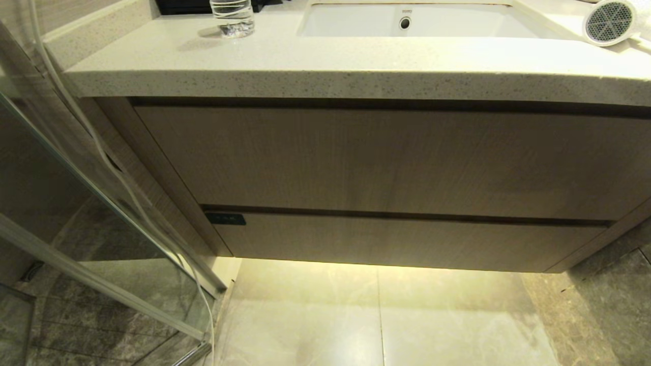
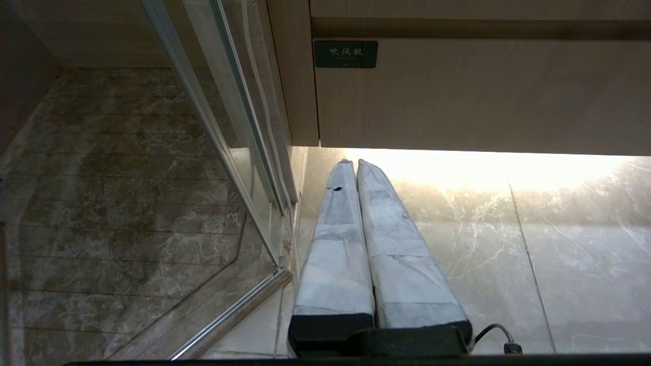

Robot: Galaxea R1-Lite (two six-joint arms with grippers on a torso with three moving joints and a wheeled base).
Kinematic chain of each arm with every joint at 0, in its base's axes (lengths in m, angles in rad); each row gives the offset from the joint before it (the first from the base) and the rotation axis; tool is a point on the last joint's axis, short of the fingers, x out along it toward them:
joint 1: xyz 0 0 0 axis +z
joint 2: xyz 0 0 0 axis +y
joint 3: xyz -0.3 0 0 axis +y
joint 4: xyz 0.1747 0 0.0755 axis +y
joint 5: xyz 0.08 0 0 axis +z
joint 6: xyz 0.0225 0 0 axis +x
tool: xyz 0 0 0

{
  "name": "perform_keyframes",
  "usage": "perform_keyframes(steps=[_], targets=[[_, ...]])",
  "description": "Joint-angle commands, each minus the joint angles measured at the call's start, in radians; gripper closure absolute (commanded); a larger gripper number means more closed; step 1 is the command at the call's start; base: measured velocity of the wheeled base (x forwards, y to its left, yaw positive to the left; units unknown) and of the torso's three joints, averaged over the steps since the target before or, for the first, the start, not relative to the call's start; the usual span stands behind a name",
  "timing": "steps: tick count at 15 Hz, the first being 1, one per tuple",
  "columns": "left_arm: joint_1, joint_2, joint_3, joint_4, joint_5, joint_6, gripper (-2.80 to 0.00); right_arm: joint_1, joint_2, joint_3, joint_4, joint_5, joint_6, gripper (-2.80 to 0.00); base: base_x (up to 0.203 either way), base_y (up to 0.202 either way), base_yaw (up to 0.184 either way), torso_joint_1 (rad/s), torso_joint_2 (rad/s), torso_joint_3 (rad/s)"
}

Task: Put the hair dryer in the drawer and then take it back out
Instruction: Pull open the drawer

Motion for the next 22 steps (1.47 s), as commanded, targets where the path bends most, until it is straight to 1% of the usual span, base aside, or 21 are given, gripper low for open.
perform_keyframes(steps=[1, 2, 3, 4, 5, 6, 7, 10, 11, 12, 13, 16, 17, 19, 20, 22], targets=[[0.000, 0.000, 0.000, 0.000, 0.000, 0.000, 0.00, 0.107, 0.139, -0.022, 0.147, -0.136, -0.075, 0.00, 0.000, 0.000, 0.000, 0.000, 0.00, 0.000], [0.000, 0.000, 0.000, 0.000, 0.000, 0.000, 0.00, 0.129, 0.161, -0.010, 0.189, -0.183, -0.092, 0.00, 0.000, 0.000, 0.000, 0.000, 0.00, 0.000], [0.000, 0.000, 0.000, 0.000, 0.000, 0.001, 0.00, 0.149, 0.206, 0.000, 0.221, -0.242, -0.134, 0.00, 0.000, 0.000, 0.000, 0.000, 0.00, 0.000], [0.000, 0.000, 0.000, 0.000, 0.000, 0.000, 0.00, 0.170, 0.256, 0.017, 0.238, -0.348, -0.215, 0.00, 0.000, 0.000, 0.000, 0.000, 0.00, 0.000], [0.000, 0.000, 0.000, 0.000, 0.000, 0.000, 0.00, 0.178, 0.288, 0.058, 0.242, -0.397, -0.282, 0.00, 0.000, 0.000, 0.000, 0.000, 0.00, 0.000], [0.000, 0.000, 0.000, 0.000, 0.000, 0.000, 0.00, 0.184, 0.321, 0.101, 0.234, -0.428, -0.351, 0.00, 0.000, 0.000, 0.000, 0.000, 0.00, 0.000], [0.000, 0.000, 0.000, 0.000, 0.000, 0.000, 0.00, 0.185, 0.354, 0.136, 0.186, -0.438, -0.397, 0.00, 0.000, 0.000, 0.000, 0.000, 0.00, 0.000], [0.000, 0.000, 0.000, 0.000, 0.000, 0.000, 0.00, 0.188, 0.434, 0.246, 0.015, -0.501, -0.647, 0.00, 0.000, 0.000, 0.000, 0.000, 0.00, 0.000], [0.000, 0.000, 0.000, 0.000, 0.000, 0.000, 0.00, 0.189, 0.450, 0.282, -0.077, -0.503, -0.742, 0.00, 0.000, 0.000, 0.000, 0.000, 0.00, 0.000], [0.000, 0.000, 0.000, 0.000, 0.000, 0.000, 0.00, 0.191, 0.467, 0.346, -0.224, -0.500, -0.828, 0.00, 0.000, 0.000, 0.000, 0.000, 0.00, 0.000], [0.000, 0.000, 0.000, 0.000, 0.000, 0.000, 0.00, 0.192, 0.482, 0.407, -0.328, -0.495, -0.877, 0.00, 0.000, 0.000, 0.000, 0.000, 0.00, 0.000], [0.000, 0.000, 0.000, 0.000, 0.000, 0.000, 0.00, 0.194, 0.525, 0.511, -0.602, -0.489, -0.908, 0.00, 0.000, 0.000, 0.000, 0.000, 0.00, 0.000], [0.000, 0.000, 0.000, 0.000, 0.000, 0.000, 0.00, 0.198, 0.547, 0.557, -0.782, -0.489, -0.908, 0.00, 0.000, 0.000, 0.000, 0.000, 0.00, 0.000], [0.000, 0.000, 0.000, 0.000, 0.000, 0.001, 0.00, 0.209, 0.607, 0.652, -1.037, -0.490, -0.906, 0.00, 0.000, 0.000, 0.000, 0.000, 0.00, 0.000], [0.000, 0.000, 0.000, 0.000, 0.000, 0.001, 0.00, 0.215, 0.642, 0.678, -1.124, -0.488, -0.903, 0.00, 0.000, 0.000, 0.000, 0.000, 0.00, 0.000], [0.000, 0.000, 0.000, 0.000, 0.000, 0.001, 0.00, 0.219, 0.704, 0.693, -1.205, -0.487, -0.900, 0.00, 0.000, 0.000, 0.000, 0.000, 0.00, 0.000]])
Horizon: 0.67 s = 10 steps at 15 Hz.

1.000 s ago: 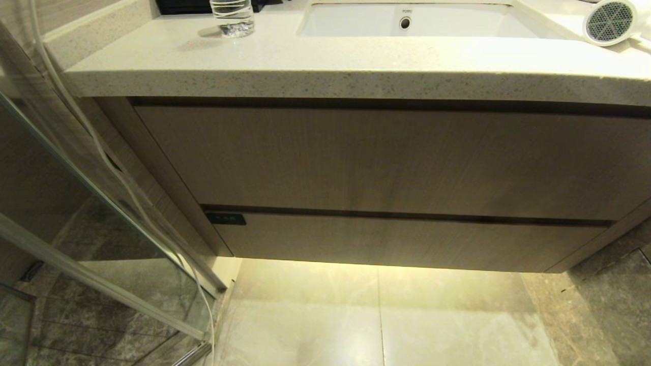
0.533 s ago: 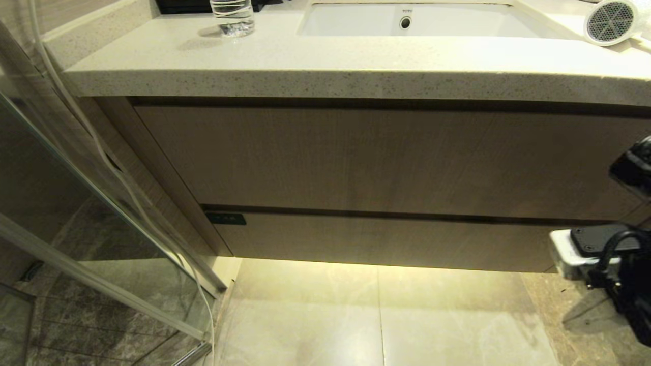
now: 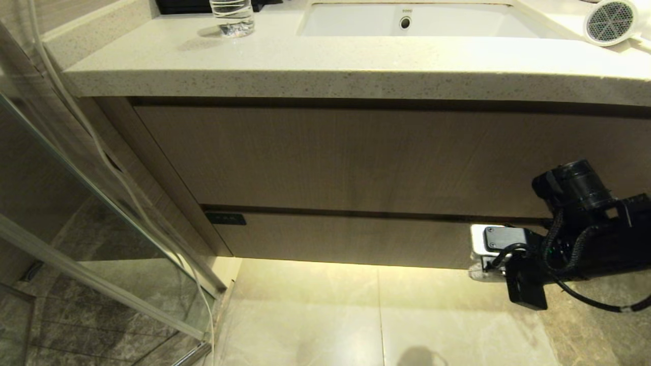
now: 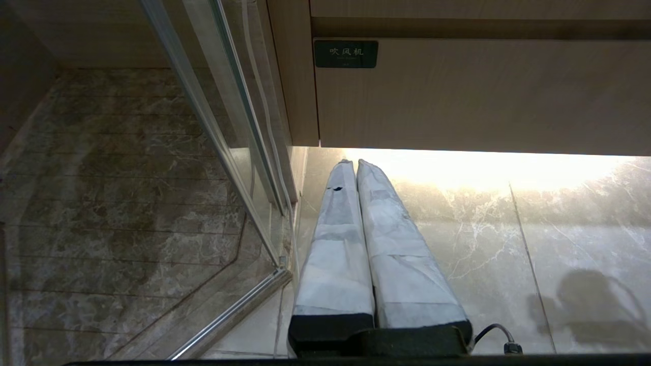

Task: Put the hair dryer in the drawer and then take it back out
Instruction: Pull open the drawer

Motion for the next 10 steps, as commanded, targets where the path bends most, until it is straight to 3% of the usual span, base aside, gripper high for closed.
perform_keyframes(steps=[1, 10], targets=[[0.000, 0.000, 0.000, 0.000, 0.000, 0.000, 0.00, 0.004, 0.089, 0.020, -0.096, 0.003, -0.007, 0.00, 0.000, 0.000, 0.000, 0.000, 0.00, 0.000], [0.000, 0.000, 0.000, 0.000, 0.000, 0.000, 0.00, 0.009, 0.178, 0.019, -0.150, 0.006, -0.013, 0.00, 0.000, 0.000, 0.000, 0.000, 0.00, 0.000]])
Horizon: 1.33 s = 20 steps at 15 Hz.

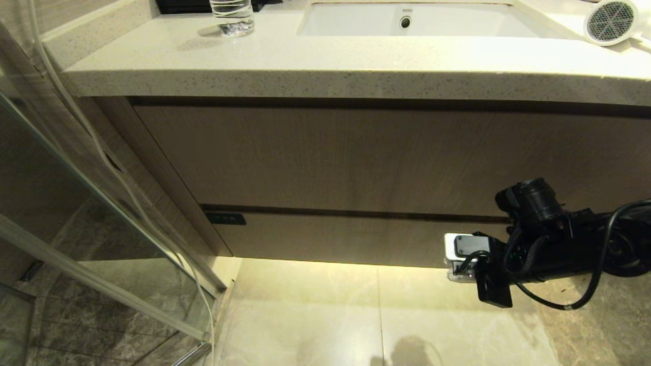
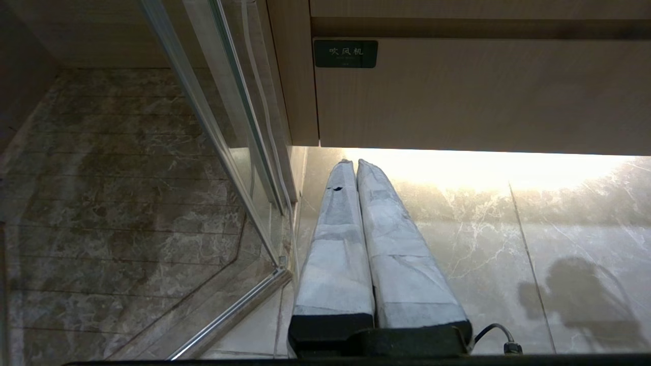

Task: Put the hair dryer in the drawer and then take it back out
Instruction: Pull open the drawer

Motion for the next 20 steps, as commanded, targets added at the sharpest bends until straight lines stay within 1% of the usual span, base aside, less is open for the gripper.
perform_keyframes(steps=[1, 2, 4, 5, 7, 8, 16, 17, 20], targets=[[0.000, 0.000, 0.000, 0.000, 0.000, -0.001, 0.00, 0.001, 0.023, -0.003, -0.001, 0.000, -0.004, 0.00, 0.000, 0.000, 0.000, 0.000, 0.00, 0.000], [0.000, 0.000, 0.000, 0.000, 0.000, -0.001, 0.00, 0.001, 0.045, -0.012, -0.013, 0.000, 0.002, 0.00, 0.000, 0.000, 0.000, 0.000, 0.00, 0.000], [0.000, 0.000, 0.000, 0.000, 0.000, 0.001, 0.00, 0.001, 0.084, -0.016, -0.132, 0.005, 0.021, 0.00, 0.000, 0.000, 0.000, 0.000, 0.00, 0.000], [0.000, 0.000, 0.000, 0.000, 0.000, -0.001, 0.00, 0.001, 0.094, -0.013, -0.156, 0.008, 0.025, 0.00, 0.000, 0.000, 0.000, 0.000, 0.00, 0.000], [0.000, 0.000, 0.000, 0.000, 0.000, 0.001, 0.00, 0.001, 0.144, 0.001, -0.315, 0.041, 0.045, 0.00, 0.000, 0.000, 0.000, 0.000, 0.00, 0.000], [0.000, 0.000, 0.000, 0.000, 0.000, 0.000, 0.00, 0.001, 0.164, 0.006, -0.354, 0.052, 0.052, 0.00, 0.000, 0.000, 0.000, 0.000, 0.00, 0.000], [0.000, 0.000, 0.000, 0.000, 0.000, 0.001, 0.00, -0.004, 0.234, 0.000, -0.462, 0.053, 0.061, 0.00, 0.000, 0.000, 0.000, 0.000, 0.00, 0.000], [0.000, 0.000, 0.000, 0.000, 0.000, -0.001, 0.00, -0.006, 0.236, -0.004, -0.464, 0.053, 0.056, -2.80, 0.000, 0.000, 0.000, 0.000, 0.00, 0.000], [0.000, 0.000, 0.000, 0.000, 0.000, 0.000, 0.00, -0.007, 0.249, 0.000, -0.483, 0.045, 0.059, -2.80, 0.000, 0.000, 0.000, 0.000, 0.00, 0.000]])
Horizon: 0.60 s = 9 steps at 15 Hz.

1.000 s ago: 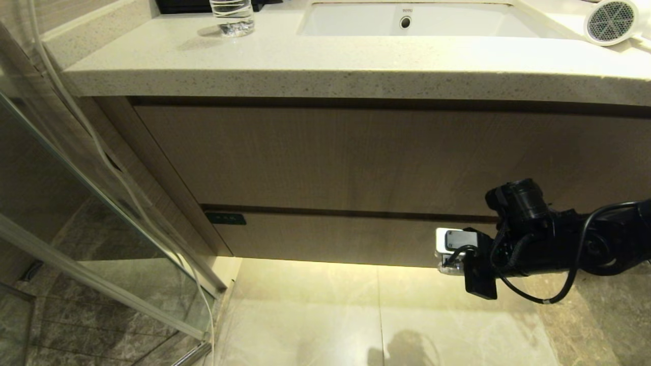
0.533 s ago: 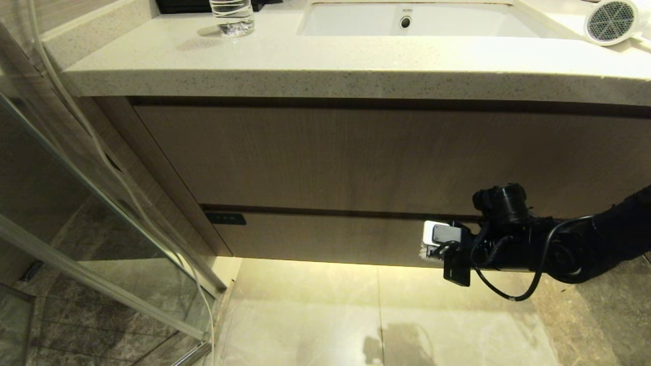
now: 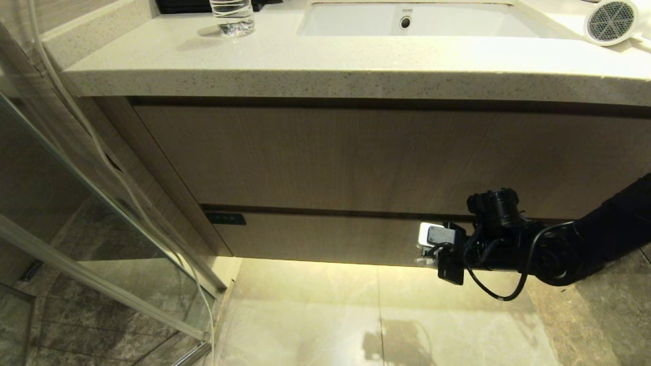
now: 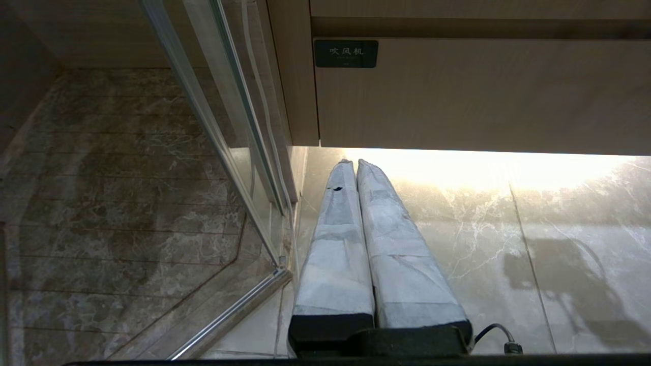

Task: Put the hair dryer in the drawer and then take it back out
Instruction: Pull open the drawer

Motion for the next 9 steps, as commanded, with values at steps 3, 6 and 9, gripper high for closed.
perform_keyframes(steps=[3, 6, 9], targets=[[0.000, 0.000, 0.000, 0.000, 0.000, 0.001, 0.00, -0.001, 0.018, 0.004, -0.038, 0.003, -0.004, -2.80, 0.000, 0.000, 0.000, 0.000, 0.00, 0.000], [0.000, 0.000, 0.000, 0.000, 0.000, -0.001, 0.00, -0.001, 0.047, 0.000, -0.124, 0.009, -0.004, -2.80, 0.000, 0.000, 0.000, 0.000, 0.00, 0.000], [0.000, 0.000, 0.000, 0.000, 0.000, -0.001, 0.00, -0.002, 0.089, -0.004, -0.243, 0.009, -0.005, -2.80, 0.000, 0.000, 0.000, 0.000, 0.00, 0.000]])
